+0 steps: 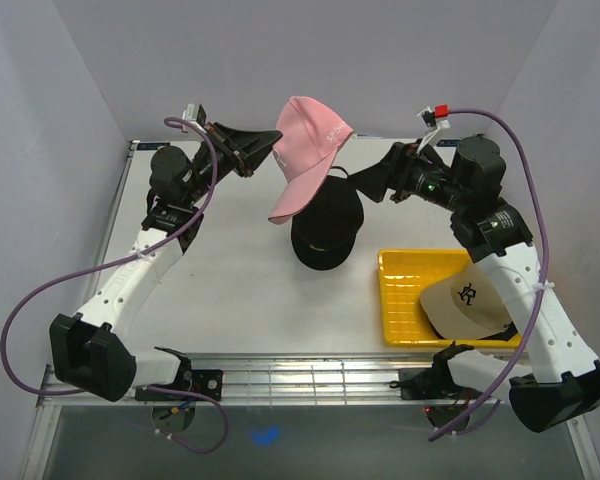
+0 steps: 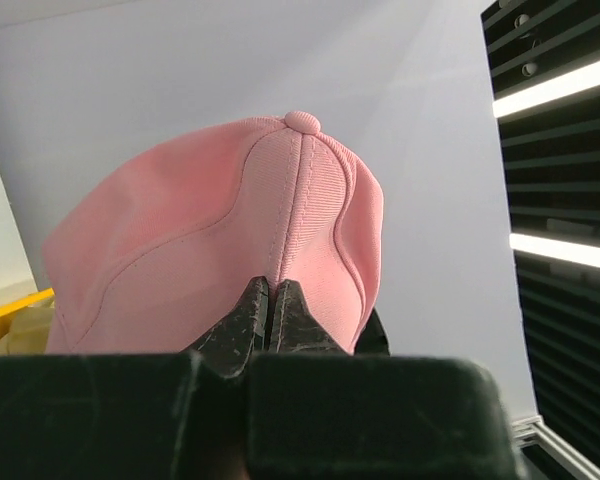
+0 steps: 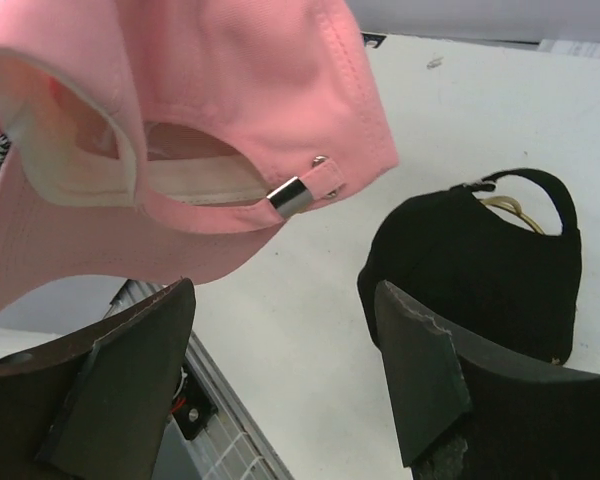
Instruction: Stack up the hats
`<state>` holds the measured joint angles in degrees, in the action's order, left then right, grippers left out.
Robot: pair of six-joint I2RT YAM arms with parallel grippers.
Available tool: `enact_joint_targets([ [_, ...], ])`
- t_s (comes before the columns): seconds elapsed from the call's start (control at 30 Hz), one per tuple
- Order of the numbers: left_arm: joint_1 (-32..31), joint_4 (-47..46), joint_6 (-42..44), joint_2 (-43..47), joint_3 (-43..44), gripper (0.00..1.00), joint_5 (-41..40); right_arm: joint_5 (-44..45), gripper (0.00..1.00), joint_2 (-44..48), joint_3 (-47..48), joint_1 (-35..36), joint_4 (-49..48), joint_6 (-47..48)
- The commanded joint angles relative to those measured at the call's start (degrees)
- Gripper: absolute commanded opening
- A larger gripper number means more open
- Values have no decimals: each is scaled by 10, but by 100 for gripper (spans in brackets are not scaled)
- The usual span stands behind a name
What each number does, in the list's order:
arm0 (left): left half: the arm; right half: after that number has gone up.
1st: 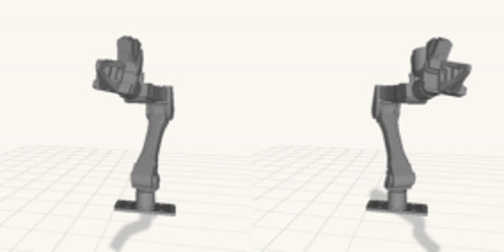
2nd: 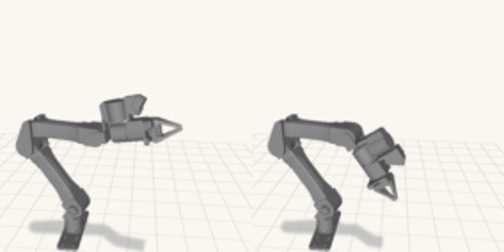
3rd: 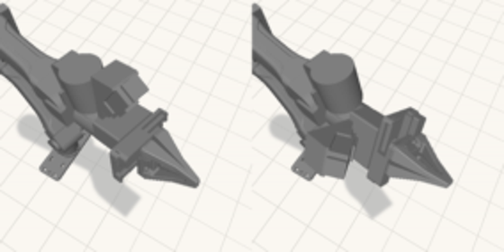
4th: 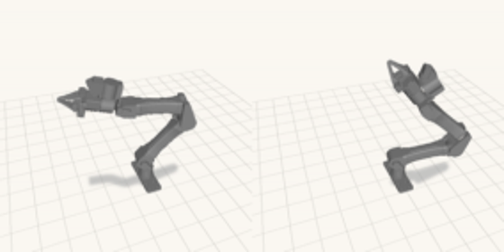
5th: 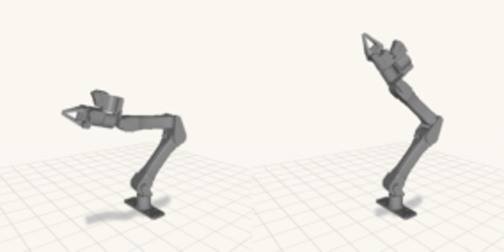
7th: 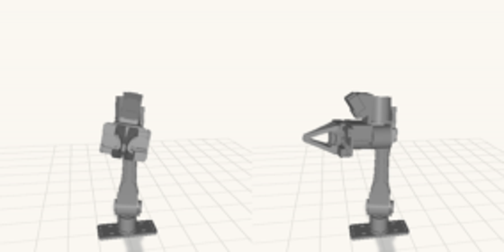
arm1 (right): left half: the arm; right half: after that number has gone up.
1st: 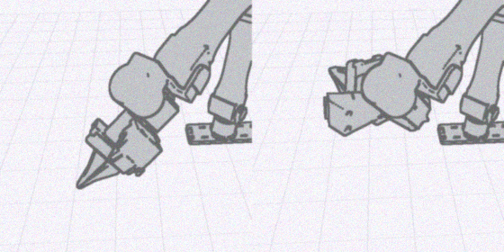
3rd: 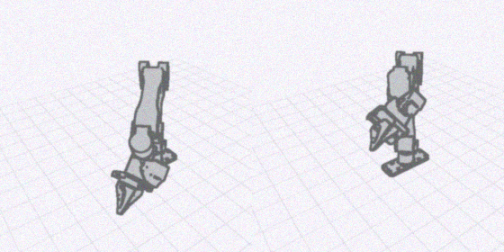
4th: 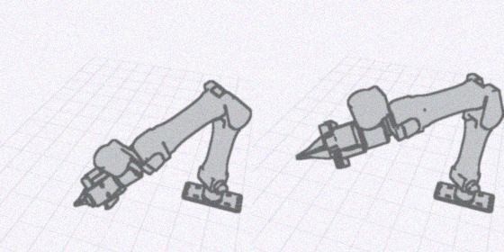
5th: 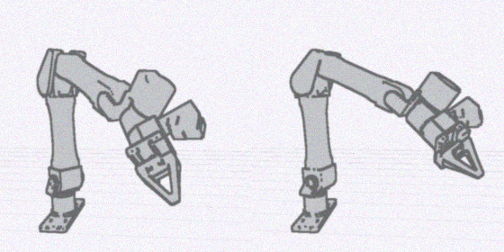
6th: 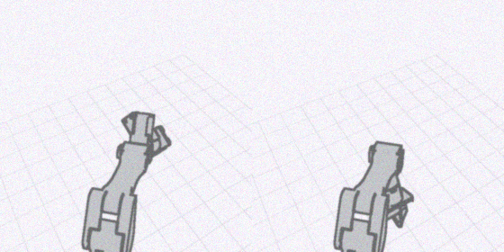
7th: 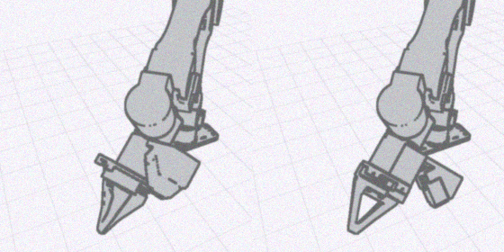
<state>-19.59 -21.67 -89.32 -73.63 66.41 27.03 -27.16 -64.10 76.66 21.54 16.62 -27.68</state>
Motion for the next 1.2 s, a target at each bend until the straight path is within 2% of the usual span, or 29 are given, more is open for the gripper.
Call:
enact_joint_targets([
  [0.0,2,-32,-50,8,1,0,-14,11,78,15,-5,38,-91,24],
  [0.33,2,-34,-79,-3,3,0,-24,80,80,28,-22,121,-149,35],
  [0.47,2,-34,-86,-6,3,0,-22,113,80,9,-1,152,-147,47],
  [0.6,2,-34,-91,-4,4,0,-22,169,78,-18,16,184,-137,63],
  [0.77,2,-33,-92,-2,3,0,-17,188,77,-37,19,200,-158,70],
  [0.9,2,-33,-94,2,-6,0,-12,236,73,-45,27,215,-157,79],
  [1.0,2,-33,-96,6,-13,0,-11,269,65,-43,28,215,-155,90],
  [1.03,2,-33,-97,10,-15,0,-9,291,57,-42,28,215,-155,93],
  [1.1,2,-33,-98,14,-21,0,-7,315,47,-40,28,215,-157,100],
  [1.13,1,-32,-99,17,-23,0,-6,322,36,-40,32,215,-157,102],
  [1.17,2,-32,-101,19,-25,0,-5,328,30,-41,36,215,-156,105],
])
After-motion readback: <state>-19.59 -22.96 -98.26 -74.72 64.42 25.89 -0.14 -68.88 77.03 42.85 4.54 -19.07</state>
